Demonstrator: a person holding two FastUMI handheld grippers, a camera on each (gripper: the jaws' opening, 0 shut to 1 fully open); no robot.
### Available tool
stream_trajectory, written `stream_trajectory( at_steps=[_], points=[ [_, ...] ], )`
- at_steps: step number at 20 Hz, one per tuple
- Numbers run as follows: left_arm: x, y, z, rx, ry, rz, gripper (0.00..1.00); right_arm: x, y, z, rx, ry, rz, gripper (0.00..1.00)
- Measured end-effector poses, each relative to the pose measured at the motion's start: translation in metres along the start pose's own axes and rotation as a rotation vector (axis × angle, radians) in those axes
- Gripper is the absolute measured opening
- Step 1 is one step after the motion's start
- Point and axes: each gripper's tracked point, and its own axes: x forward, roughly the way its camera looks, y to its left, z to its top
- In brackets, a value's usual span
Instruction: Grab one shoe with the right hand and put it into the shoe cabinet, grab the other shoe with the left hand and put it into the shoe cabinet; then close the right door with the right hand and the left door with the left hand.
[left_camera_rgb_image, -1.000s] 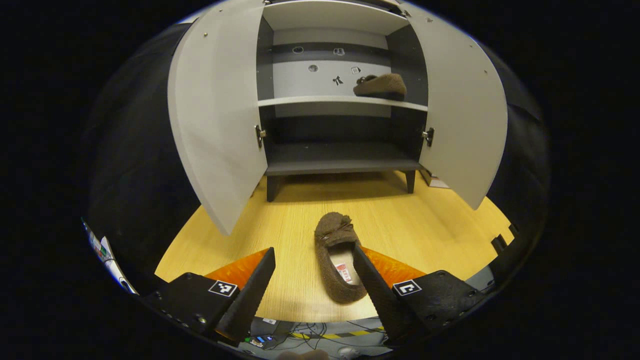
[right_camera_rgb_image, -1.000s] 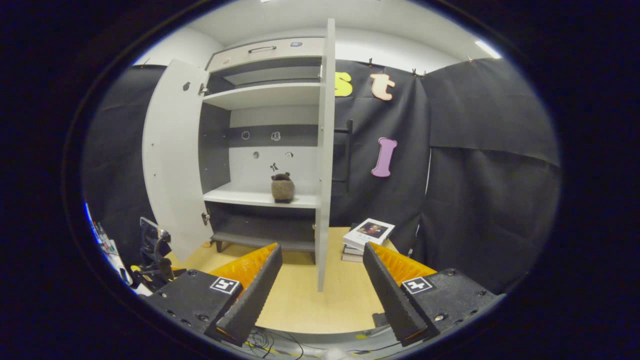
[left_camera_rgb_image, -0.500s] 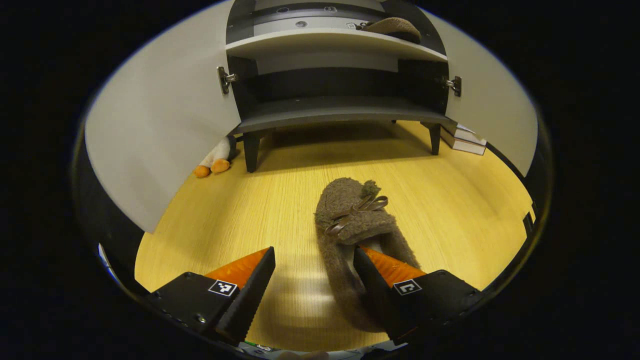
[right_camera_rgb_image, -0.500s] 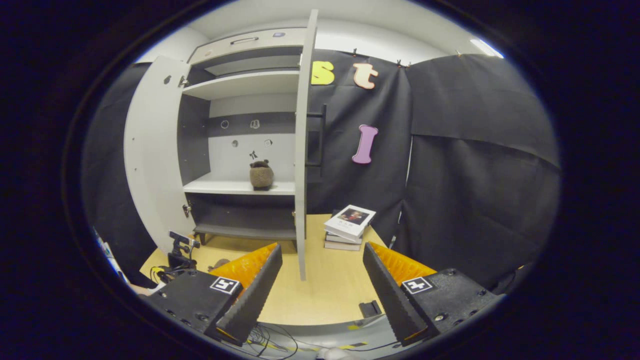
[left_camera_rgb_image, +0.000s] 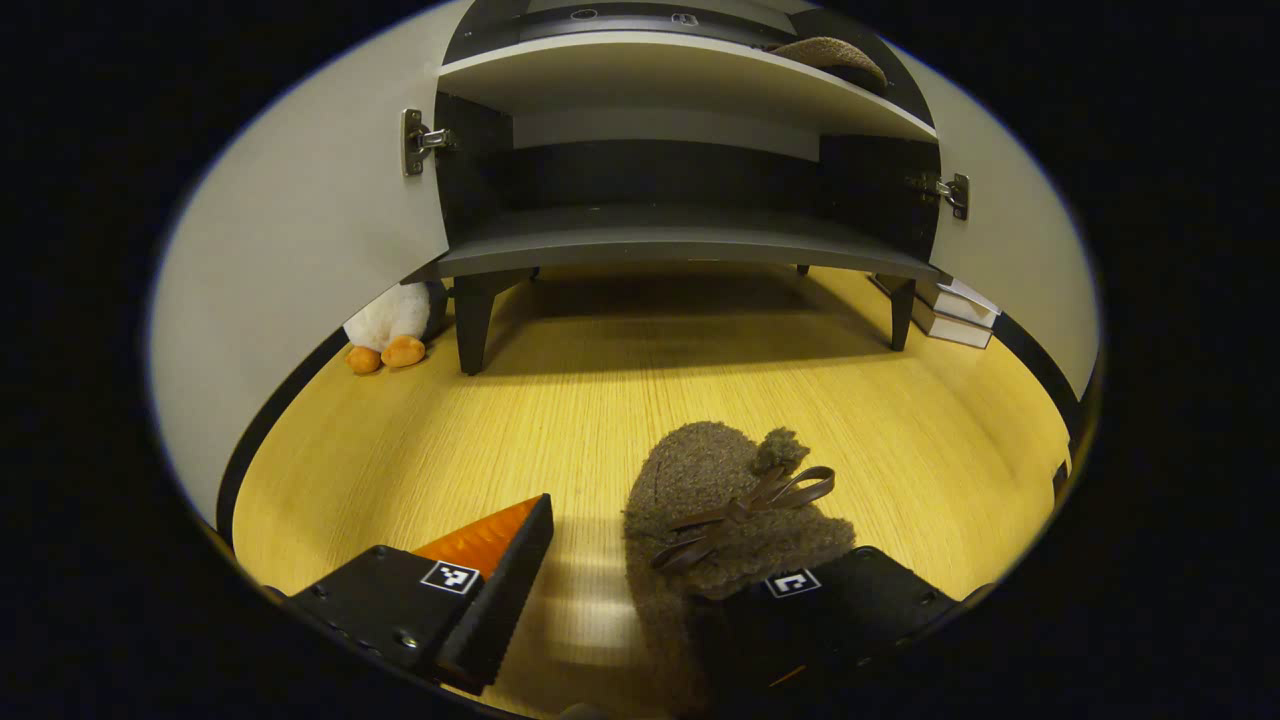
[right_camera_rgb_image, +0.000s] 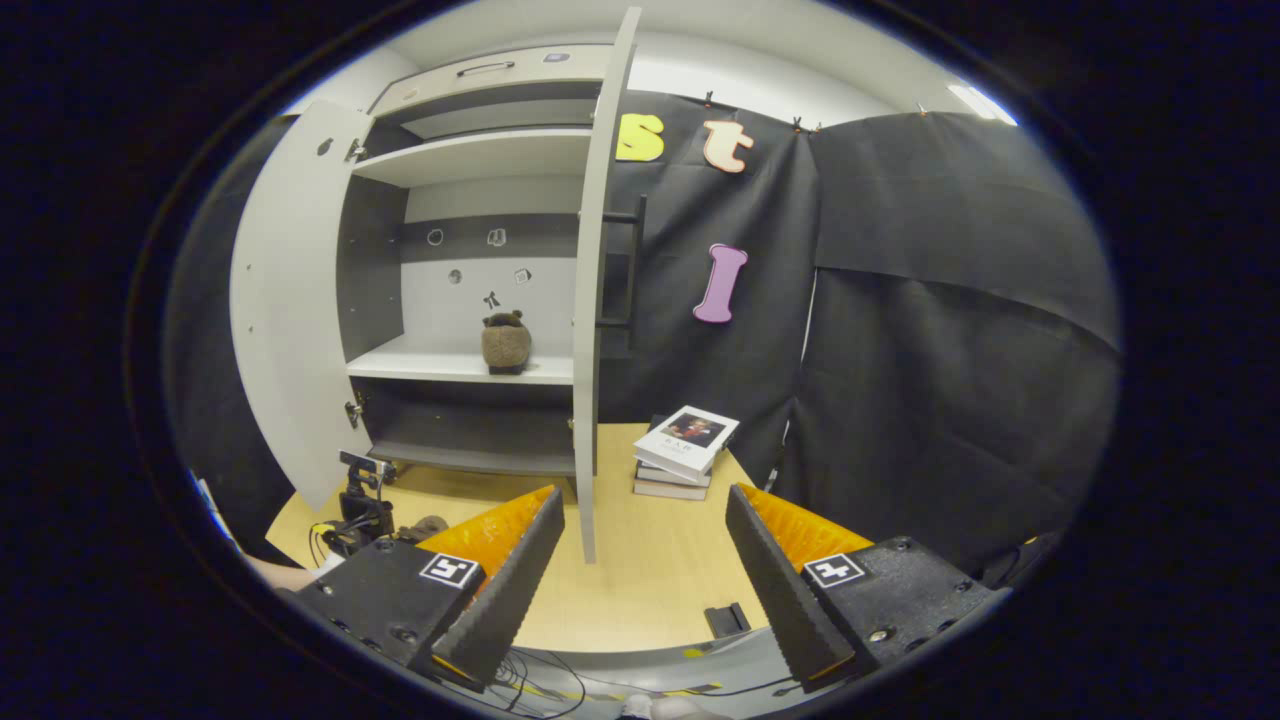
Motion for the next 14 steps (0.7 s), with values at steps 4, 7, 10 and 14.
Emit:
stream_trajectory(
  at_steps=[4, 7, 10, 14],
  points=[
    [0.006, -0.005, 0.002, 0.004, 0.047, 0.006, 0.45, 0.0, -0.005, -0.001, 0.003, 0.004, -0.012, 1.0],
    [0.003, 0.003, 0.006, 0.019, 0.056, 0.031, 0.14, 0.0, -0.006, 0.002, 0.012, -0.002, -0.01, 1.0],
    [-0.018, 0.004, 0.029, 0.056, 0.014, 0.033, 0.14, -0.001, -0.005, 0.007, 0.025, -0.019, -0.001, 1.0],
    [-0.055, 0.009, 0.082, 0.08, -0.068, 0.07, 0.13, -0.005, 0.0, 0.011, 0.034, -0.043, 0.018, 1.0]
  ],
)
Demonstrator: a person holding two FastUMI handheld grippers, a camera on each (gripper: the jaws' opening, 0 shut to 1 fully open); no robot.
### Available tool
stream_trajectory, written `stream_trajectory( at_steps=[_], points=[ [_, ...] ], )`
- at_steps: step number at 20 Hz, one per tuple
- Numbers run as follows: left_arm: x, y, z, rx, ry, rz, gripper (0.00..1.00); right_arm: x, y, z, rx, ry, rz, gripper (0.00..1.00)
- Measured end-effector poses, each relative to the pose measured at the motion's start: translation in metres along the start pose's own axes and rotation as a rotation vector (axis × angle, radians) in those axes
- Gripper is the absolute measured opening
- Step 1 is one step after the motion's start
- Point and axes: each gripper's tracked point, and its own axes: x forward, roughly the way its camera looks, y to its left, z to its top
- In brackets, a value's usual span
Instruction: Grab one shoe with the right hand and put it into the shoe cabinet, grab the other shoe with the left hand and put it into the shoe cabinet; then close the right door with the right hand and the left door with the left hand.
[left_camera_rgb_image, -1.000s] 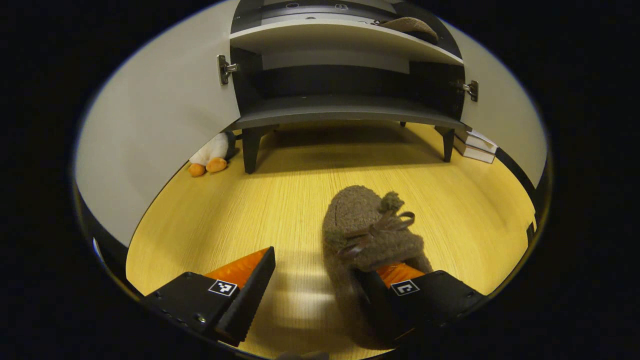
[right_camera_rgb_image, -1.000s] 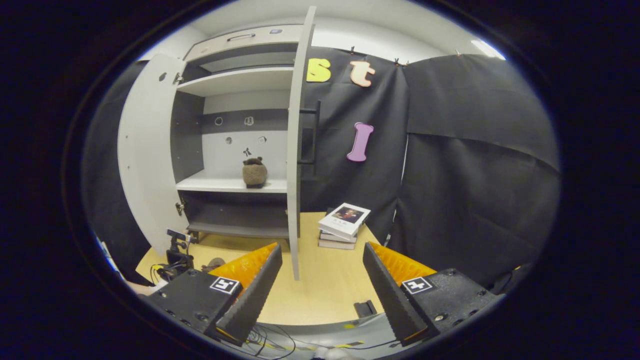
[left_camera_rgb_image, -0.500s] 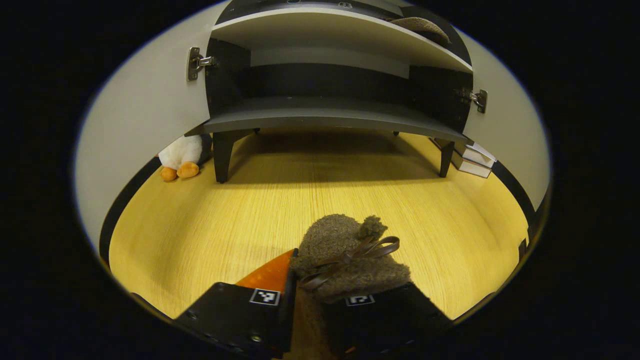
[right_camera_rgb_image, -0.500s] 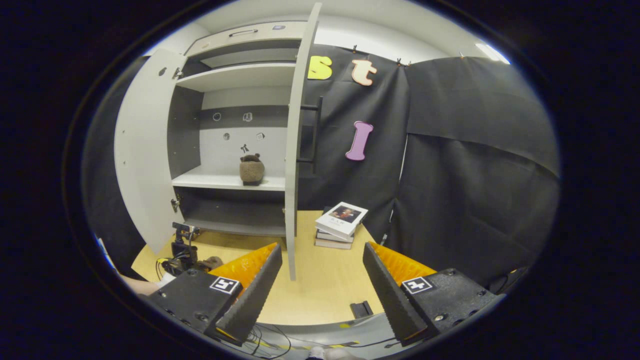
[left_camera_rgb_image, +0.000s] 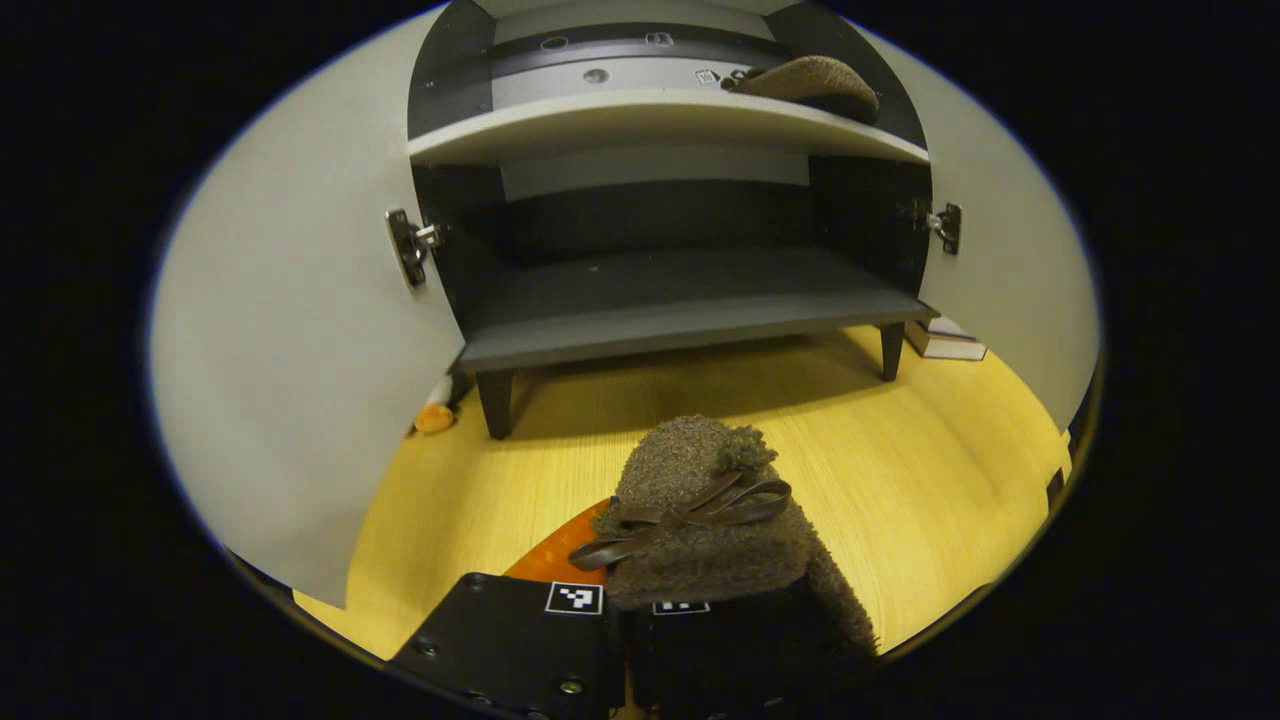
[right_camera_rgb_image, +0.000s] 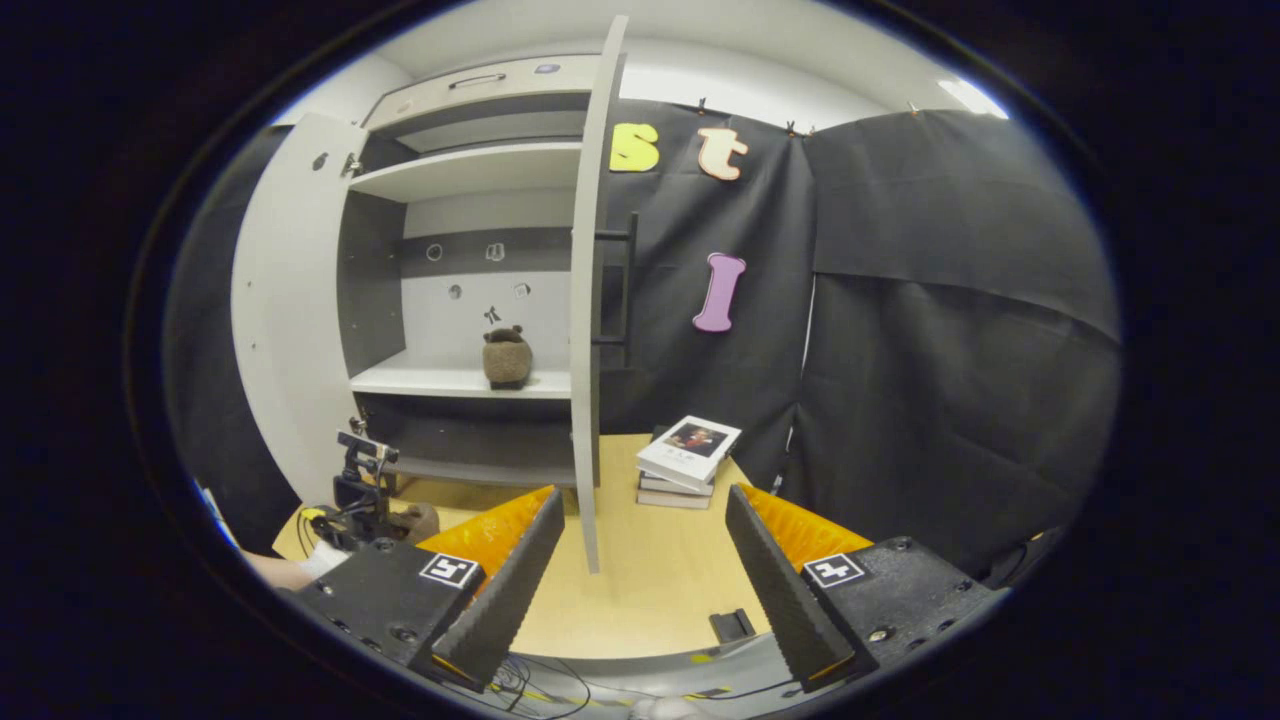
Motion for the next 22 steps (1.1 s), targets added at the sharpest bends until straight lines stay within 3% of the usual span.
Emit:
stream_trajectory(
  at_steps=[6, 10, 17, 22],
  points=[
    [-0.034, 0.013, 0.113, 0.028, -0.156, 0.032, 0.13, -0.005, 0.01, 0.002, 0.034, -0.025, 0.037, 1.0],
    [-0.039, 0.028, 0.202, -0.01, -0.262, 0.041, 0.13, -0.004, 0.007, 0.006, 0.051, -0.038, 0.049, 1.0],
    [-0.012, 0.054, 0.344, 0.004, -0.395, 0.075, 0.13, -0.004, -0.011, 0.008, 0.09, -0.048, 0.029, 1.0],
    [0.03, 0.074, 0.421, 0.078, -0.45, 0.171, 0.13, -0.002, -0.026, -0.001, 0.091, -0.022, -0.007, 1.0]
  ],
)
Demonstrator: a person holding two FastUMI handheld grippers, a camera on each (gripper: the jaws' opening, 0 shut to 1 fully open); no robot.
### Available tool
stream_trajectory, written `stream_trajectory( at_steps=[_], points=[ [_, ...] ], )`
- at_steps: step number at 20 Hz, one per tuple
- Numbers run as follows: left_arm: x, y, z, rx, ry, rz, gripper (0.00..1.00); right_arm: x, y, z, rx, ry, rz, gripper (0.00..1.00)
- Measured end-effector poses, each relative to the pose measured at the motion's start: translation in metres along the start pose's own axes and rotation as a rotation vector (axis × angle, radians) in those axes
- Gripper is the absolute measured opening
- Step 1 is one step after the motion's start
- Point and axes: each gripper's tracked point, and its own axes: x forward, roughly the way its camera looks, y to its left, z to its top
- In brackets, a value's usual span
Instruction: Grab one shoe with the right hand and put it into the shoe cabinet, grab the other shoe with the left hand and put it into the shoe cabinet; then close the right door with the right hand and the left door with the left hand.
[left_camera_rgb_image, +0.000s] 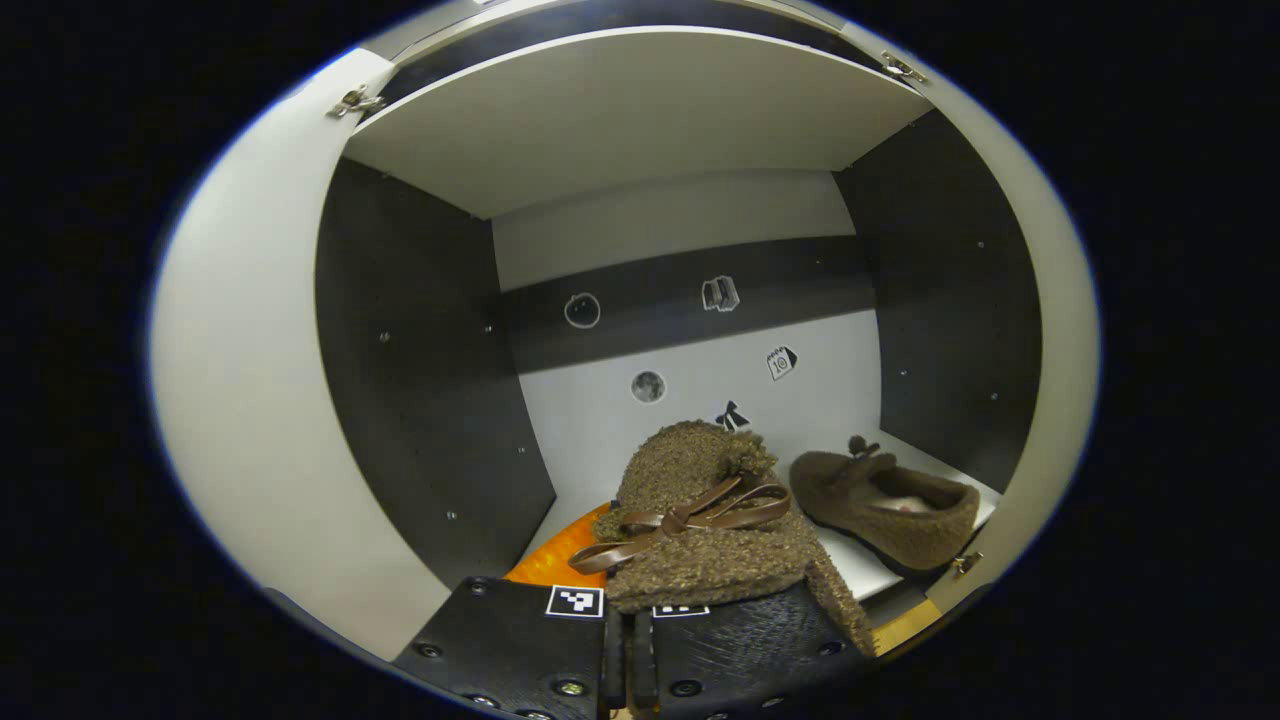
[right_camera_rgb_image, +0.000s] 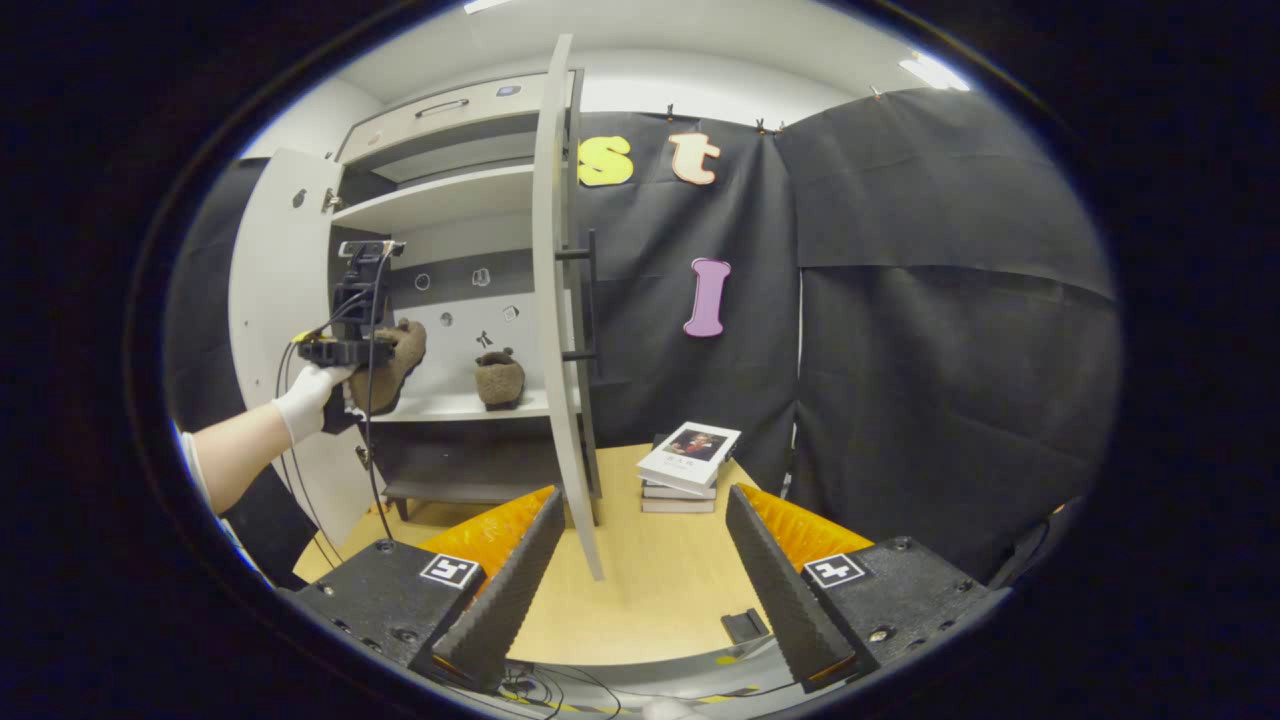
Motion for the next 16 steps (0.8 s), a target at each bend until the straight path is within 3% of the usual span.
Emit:
stream_trajectory(
  at_steps=[7, 16],
  points=[
    [0.071, -0.026, -0.018, 0.013, 0.075, -0.023, 0.12, -0.005, -0.021, -0.003, -0.015, 0.018, -0.057, 1.0],
    [0.125, -0.04, -0.095, -0.007, 0.341, -0.073, 0.12, -0.006, -0.038, -0.018, -0.009, 0.078, -0.112, 1.0]
  ],
)
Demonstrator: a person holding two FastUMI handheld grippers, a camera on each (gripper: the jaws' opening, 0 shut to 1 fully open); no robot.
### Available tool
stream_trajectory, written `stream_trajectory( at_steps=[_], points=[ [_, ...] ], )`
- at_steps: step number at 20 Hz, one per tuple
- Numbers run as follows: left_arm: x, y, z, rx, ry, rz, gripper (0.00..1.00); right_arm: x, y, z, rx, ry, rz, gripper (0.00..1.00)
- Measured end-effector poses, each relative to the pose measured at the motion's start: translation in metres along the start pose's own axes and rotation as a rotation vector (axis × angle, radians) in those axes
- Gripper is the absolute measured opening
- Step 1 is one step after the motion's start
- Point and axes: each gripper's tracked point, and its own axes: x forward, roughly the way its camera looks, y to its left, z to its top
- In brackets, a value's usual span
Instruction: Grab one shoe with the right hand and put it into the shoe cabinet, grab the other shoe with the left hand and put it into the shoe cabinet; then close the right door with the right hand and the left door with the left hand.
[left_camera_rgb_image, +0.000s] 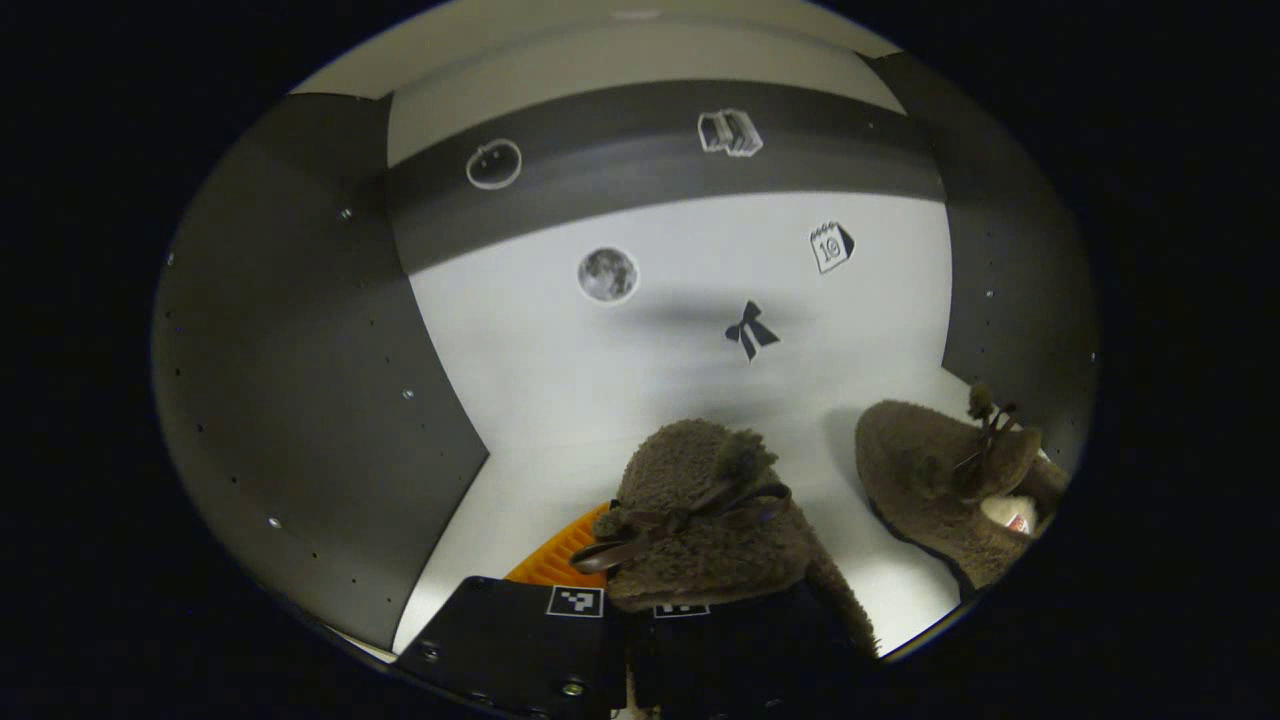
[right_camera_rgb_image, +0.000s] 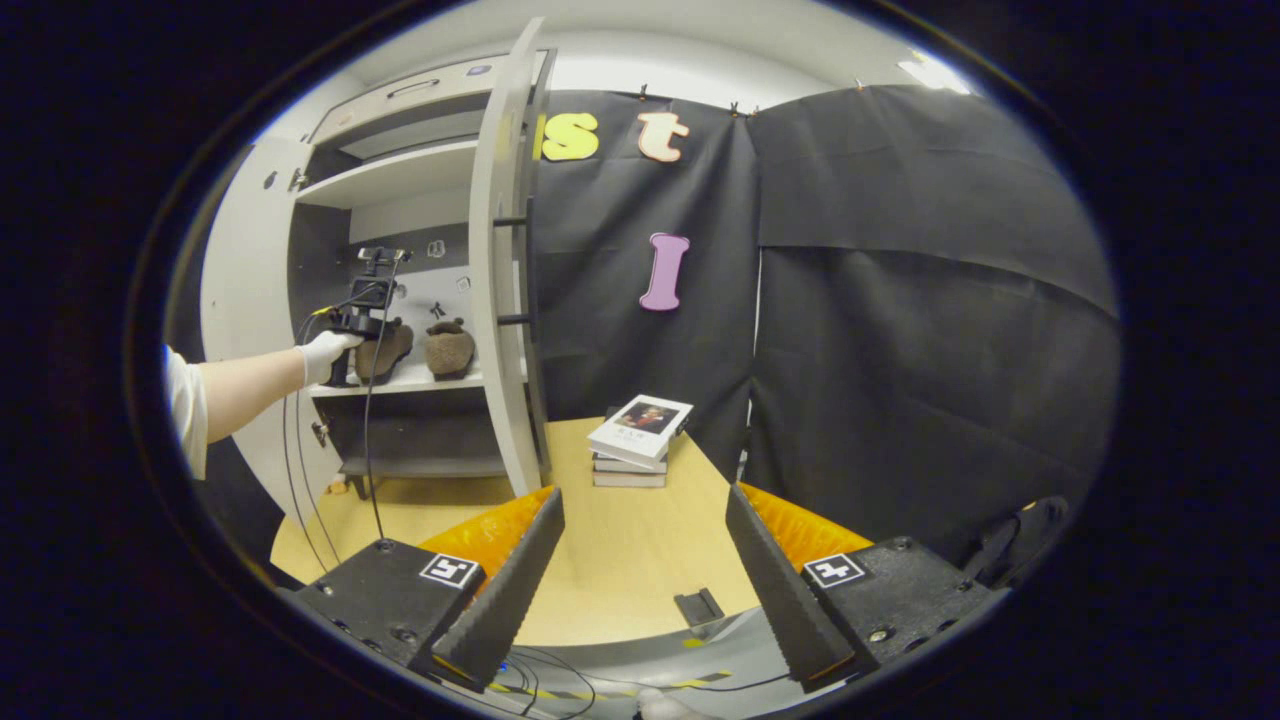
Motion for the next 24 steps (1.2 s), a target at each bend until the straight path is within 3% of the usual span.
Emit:
stream_trajectory(
  at_steps=[3, 7, 12, 13, 15, 16, 18, 24],
  points=[
    [0.004, -0.001, -0.006, -0.034, 0.055, -0.029, 0.14, 0.002, 0.0, -0.001, -0.024, 0.003, -0.004, 1.0],
    [-0.003, 0.002, -0.009, -0.061, 0.103, -0.041, 0.25, 0.002, 0.007, 0.0, -0.045, 0.0, 0.022, 1.0],
    [-0.022, 0.012, -0.002, -0.068, 0.077, -0.054, 0.84, 0.009, 0.024, -0.001, -0.065, 0.008, 0.037, 1.0],
    [-0.028, 0.013, -0.004, -0.07, 0.082, -0.057, 1.0, 0.008, 0.027, 0.0, -0.063, 0.008, 0.041, 1.0],
    [-0.041, 0.015, -0.002, -0.079, 0.061, -0.071, 0.95, 0.005, 0.029, 0.0, -0.063, 0.002, 0.049, 1.0],
    [-0.049, 0.015, -0.002, -0.082, 0.053, -0.077, 1.0, 0.003, 0.03, 0.001, -0.063, -0.002, 0.051, 1.0],
    [-0.072, 0.009, 0.005, -0.097, 0.02, -0.119, 0.96, -0.001, 0.032, 0.003, -0.059, -0.013, 0.058, 1.0],
    [-0.168, 0.015, 0.03, -0.055, -0.157, -0.128, 1.0, -0.019, 0.049, 0.008, -0.053, -0.045, 0.09, 1.0]
  ],
)
